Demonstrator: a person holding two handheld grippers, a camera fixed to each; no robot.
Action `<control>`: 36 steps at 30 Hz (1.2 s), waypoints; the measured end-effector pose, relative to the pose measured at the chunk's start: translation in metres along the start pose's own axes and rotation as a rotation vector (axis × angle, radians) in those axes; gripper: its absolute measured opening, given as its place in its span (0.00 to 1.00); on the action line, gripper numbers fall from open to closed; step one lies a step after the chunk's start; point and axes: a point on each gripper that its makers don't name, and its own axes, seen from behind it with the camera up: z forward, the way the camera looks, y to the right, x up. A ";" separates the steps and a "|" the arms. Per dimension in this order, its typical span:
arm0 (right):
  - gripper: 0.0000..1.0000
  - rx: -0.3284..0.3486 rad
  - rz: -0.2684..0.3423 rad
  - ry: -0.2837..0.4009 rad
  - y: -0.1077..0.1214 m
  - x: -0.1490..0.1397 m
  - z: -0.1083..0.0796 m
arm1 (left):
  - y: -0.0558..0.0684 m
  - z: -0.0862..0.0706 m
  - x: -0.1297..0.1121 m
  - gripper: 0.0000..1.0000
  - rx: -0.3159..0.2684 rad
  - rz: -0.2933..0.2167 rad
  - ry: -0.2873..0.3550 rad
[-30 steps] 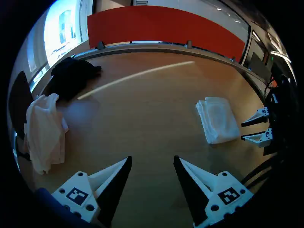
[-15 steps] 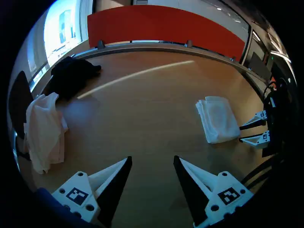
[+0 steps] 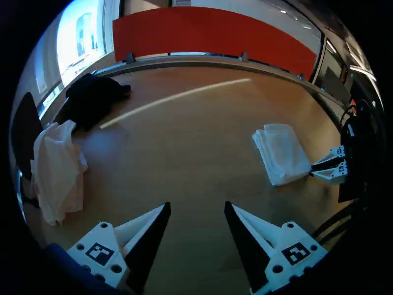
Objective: Fold towel
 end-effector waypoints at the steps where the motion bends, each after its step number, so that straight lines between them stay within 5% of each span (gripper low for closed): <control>1: 0.10 0.002 0.003 0.003 0.000 0.001 0.000 | 0.000 0.000 0.000 0.81 0.000 0.000 0.000; 17: 0.05 -0.014 -0.012 0.070 0.006 0.024 -0.019 | 0.001 0.001 0.000 0.81 -0.003 0.001 0.000; 36: 0.05 -0.102 -0.066 0.301 0.033 0.149 -0.084 | 0.006 -0.003 0.009 0.80 -0.011 0.002 0.023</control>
